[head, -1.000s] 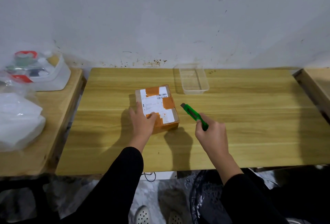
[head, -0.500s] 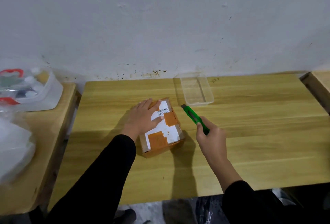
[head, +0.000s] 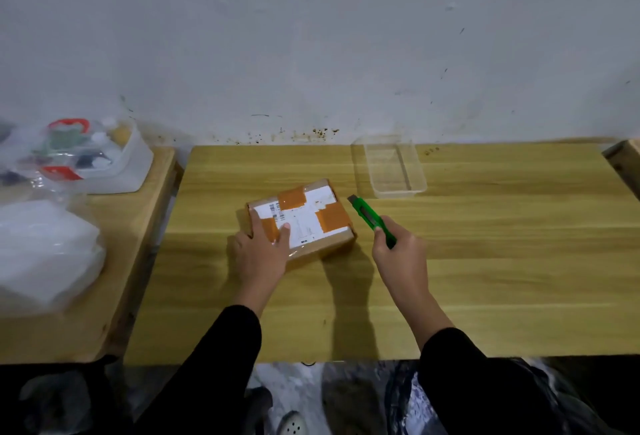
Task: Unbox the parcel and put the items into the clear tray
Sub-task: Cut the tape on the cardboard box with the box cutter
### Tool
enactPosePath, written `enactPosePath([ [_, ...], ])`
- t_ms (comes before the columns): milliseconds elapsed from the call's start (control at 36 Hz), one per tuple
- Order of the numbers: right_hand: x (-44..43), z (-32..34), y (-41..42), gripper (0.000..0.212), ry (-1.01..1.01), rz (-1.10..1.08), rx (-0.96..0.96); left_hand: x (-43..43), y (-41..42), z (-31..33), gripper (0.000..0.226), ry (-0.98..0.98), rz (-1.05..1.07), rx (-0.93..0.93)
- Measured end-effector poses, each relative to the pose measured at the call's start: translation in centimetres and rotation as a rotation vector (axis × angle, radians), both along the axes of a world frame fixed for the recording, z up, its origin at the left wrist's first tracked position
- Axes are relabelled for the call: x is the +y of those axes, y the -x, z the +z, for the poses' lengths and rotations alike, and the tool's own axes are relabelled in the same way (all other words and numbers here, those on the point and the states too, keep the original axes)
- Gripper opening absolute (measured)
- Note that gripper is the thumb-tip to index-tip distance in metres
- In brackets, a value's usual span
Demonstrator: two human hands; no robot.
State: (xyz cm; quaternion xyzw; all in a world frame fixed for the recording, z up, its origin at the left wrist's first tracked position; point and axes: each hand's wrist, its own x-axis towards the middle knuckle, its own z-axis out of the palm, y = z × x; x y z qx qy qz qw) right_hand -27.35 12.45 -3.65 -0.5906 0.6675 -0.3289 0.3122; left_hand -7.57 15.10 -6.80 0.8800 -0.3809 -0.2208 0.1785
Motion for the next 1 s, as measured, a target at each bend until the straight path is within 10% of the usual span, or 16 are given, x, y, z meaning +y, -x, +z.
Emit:
enactPosePath([
  [1000, -0.4, 1.9, -1.6, 0.031, 0.058, 0.321, 0.578, 1.0, 2.8, 1.0, 0.072, 0.254, 0.136, 0.404],
])
